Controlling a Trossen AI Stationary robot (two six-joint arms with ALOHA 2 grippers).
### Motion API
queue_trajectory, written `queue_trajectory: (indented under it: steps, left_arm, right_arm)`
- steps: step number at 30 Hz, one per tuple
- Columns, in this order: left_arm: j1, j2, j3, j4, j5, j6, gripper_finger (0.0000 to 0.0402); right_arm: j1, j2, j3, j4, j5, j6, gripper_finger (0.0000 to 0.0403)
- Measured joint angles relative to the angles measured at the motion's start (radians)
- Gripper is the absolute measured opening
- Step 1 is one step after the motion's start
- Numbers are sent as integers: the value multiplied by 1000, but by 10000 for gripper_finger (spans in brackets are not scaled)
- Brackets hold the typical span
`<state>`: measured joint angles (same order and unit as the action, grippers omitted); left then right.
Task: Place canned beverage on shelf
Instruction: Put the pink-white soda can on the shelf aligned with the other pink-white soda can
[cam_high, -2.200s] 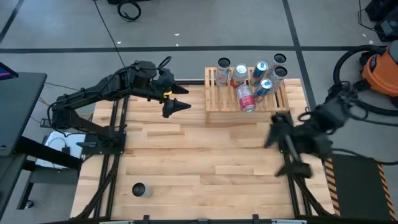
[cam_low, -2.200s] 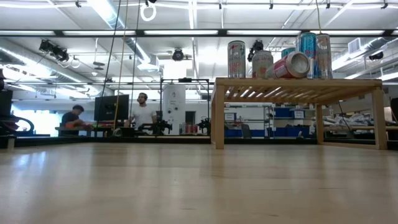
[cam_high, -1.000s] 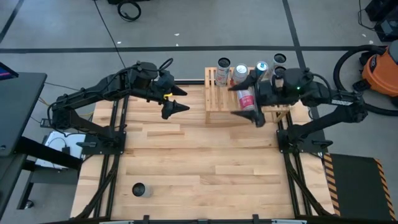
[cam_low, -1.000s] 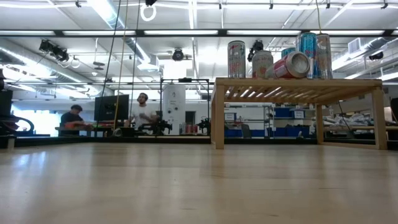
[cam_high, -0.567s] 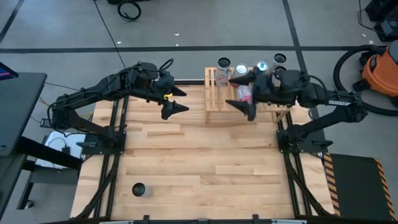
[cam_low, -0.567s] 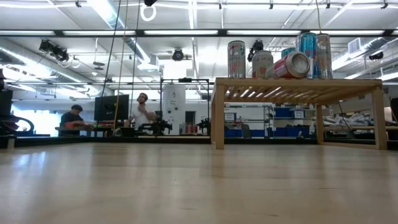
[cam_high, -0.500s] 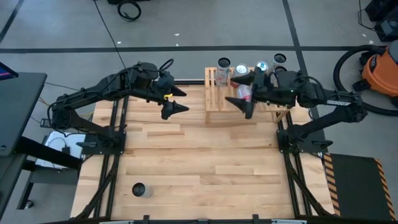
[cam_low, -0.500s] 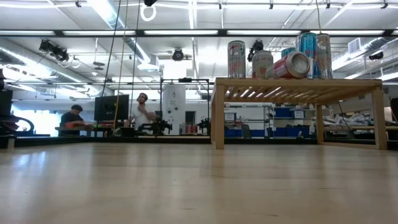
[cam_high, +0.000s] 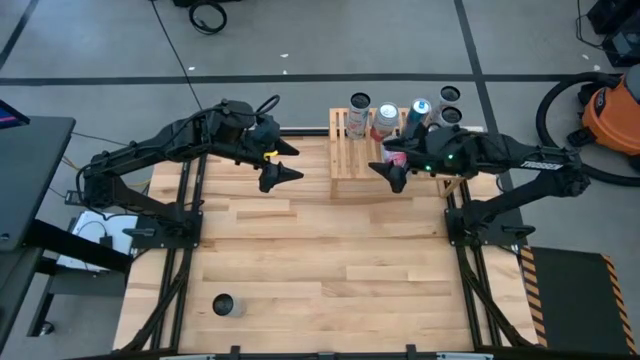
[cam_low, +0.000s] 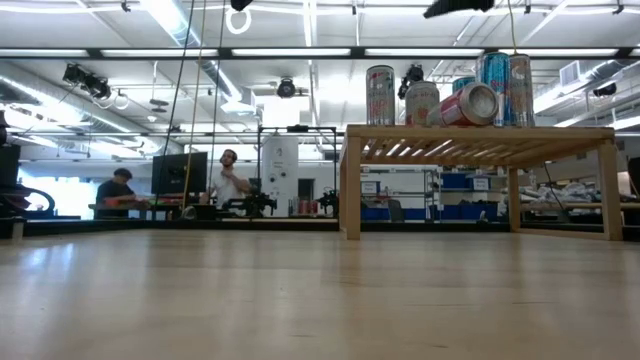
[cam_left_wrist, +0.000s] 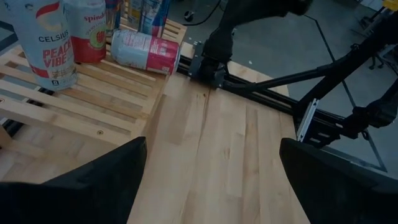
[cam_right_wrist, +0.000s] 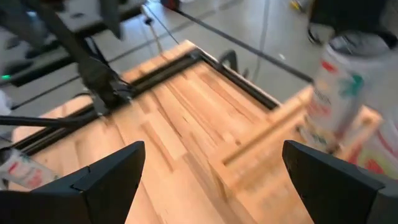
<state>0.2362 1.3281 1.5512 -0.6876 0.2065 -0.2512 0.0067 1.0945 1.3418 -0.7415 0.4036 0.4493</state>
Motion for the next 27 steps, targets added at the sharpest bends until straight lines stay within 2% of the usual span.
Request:
queue_trajectory:
  steps: [15, 27]
  left_arm:
    - [0, 0, 0, 0, 0, -7, 369]
    - [0, 0, 0, -6, 0, -5, 369]
  right_arm:
    - [0, 96, 0, -288, 15, 310, 390]
    - [0, 163, 0, -419, 22, 368, 390]
